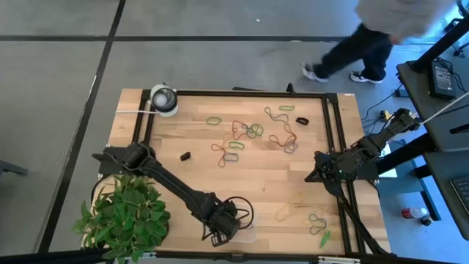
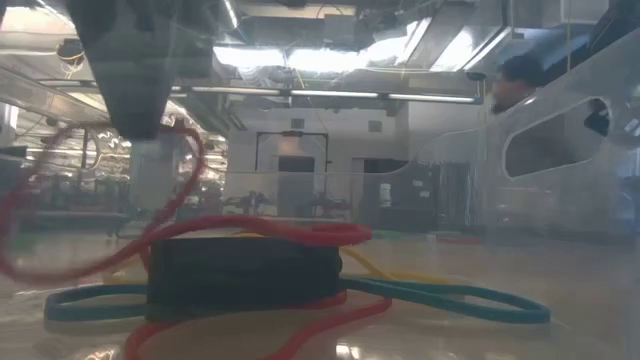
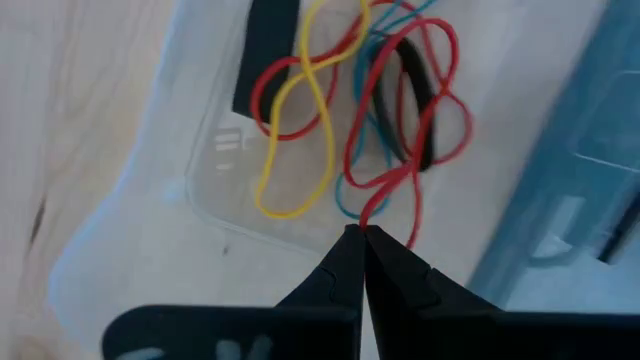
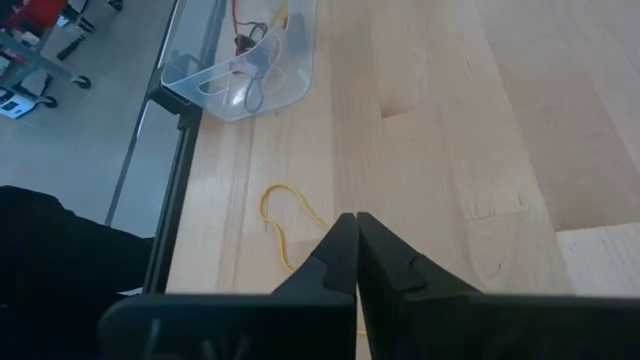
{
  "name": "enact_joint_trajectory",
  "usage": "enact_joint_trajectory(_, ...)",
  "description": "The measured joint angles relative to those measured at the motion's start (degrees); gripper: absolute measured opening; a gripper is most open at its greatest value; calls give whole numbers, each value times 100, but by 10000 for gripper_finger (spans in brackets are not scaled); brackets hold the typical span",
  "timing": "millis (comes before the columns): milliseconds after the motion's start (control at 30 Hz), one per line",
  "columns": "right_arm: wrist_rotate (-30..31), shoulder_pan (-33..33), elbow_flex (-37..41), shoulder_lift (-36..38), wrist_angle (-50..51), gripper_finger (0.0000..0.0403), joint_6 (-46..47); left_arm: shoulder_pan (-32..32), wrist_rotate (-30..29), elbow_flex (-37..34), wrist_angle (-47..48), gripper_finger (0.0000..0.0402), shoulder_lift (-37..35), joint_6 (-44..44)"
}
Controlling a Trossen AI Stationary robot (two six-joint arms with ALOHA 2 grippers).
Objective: Pick and place rubber bands into bin
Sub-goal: Put the red rubber band into the transparent bin
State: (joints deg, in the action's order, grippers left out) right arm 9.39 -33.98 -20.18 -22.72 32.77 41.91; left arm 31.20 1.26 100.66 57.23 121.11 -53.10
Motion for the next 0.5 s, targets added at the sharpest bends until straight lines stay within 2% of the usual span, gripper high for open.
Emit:
enact_joint_trajectory(200,4,0,0,0,-3,3,2,-57,-15,0,0,17,34,-35)
enact_joint_trajectory(500,15,0,-1,0,-7,3,134,-263,-22,0,282,113,-19,365)
